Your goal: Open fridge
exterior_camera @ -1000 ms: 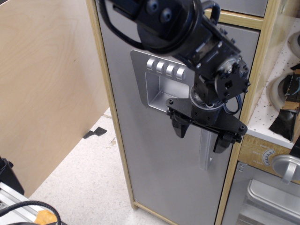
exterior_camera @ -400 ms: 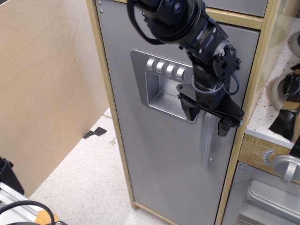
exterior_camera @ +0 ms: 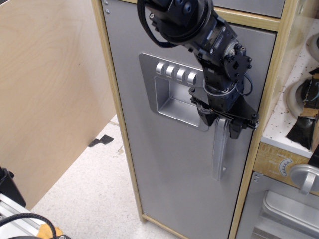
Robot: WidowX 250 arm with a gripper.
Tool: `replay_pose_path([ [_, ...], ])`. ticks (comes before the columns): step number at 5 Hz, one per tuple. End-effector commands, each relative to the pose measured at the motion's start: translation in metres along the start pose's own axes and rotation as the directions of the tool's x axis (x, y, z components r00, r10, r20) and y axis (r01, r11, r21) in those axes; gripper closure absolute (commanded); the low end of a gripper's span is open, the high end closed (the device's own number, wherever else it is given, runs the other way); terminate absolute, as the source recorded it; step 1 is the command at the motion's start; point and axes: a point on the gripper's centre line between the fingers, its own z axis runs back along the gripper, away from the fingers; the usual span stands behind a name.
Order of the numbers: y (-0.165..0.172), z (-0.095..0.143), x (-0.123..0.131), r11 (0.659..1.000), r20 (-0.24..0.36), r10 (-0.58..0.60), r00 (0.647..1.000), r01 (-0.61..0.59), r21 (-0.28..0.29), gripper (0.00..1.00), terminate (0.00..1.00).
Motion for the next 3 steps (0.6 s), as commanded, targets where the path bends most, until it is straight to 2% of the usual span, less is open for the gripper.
replay_pose_path([
  [1, 0.000, 0.005, 0.011, 1.000, 0.041, 0.021, 0.999, -0.020, -0.007, 1.00, 0.00],
  [2, -0.001, 0.009, 0.002, 0.999, 0.008, 0.044, 0.999, -0.044, 0.009, 1.00, 0.00],
  [3, -0.004, 0.022, -0.024, 0.996, -0.063, 0.091, 0.994, -0.089, 0.029, 1.00, 0.00],
])
